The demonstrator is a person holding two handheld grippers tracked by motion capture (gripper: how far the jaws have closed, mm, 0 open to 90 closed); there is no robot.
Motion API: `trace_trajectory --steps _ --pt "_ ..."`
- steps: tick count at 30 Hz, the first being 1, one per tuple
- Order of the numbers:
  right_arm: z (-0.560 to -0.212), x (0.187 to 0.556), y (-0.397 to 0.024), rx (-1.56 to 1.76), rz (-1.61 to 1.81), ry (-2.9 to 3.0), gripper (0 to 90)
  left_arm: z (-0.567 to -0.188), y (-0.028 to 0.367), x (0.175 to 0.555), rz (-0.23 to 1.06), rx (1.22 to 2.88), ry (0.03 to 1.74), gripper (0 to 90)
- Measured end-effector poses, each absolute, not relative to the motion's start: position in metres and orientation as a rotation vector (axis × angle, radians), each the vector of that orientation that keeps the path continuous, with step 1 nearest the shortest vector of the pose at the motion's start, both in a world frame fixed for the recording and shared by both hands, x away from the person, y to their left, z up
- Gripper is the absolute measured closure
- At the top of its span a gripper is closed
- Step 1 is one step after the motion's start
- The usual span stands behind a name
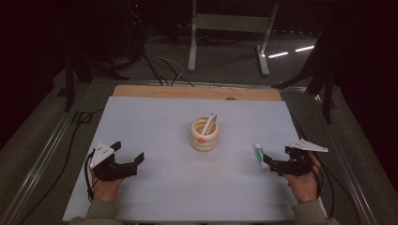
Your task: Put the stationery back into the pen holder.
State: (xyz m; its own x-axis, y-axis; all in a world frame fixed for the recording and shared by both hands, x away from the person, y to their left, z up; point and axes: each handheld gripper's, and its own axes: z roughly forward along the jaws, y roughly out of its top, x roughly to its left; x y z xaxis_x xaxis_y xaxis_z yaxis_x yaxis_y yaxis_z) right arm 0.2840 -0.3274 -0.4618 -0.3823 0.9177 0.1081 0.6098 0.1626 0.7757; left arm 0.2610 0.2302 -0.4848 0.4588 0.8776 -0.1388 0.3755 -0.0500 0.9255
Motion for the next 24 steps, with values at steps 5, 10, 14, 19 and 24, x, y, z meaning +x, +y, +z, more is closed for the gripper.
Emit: trace_trajectory --steps 5,10,14,19,24 --pt "-0.454 0.295 -0.322 1.456 0.993 2.145 0.0 -0.486 0.227 0.261 0.61 1.662 1.092 0.2" --pt "-0.454 0.304 -0.318 1.467 0.92 2.2 0.0 -0.486 0.228 0.26 0.615 1.654 1.093 0.2" --pt "-0.458 0.309 -0.316 1.507 0.863 2.229 0.0 -0.486 0.227 0.261 0.618 1.66 1.087 0.2" --pt "-0.463 0.313 -0.314 1.537 0.833 2.236 0.0 -0.487 0.225 0.26 0.614 1.664 1.081 0.2" --pt "-0.469 0.319 -0.313 1.571 0.781 2.268 3.9 -0.488 0.225 0.26 0.608 1.662 1.076 0.2"
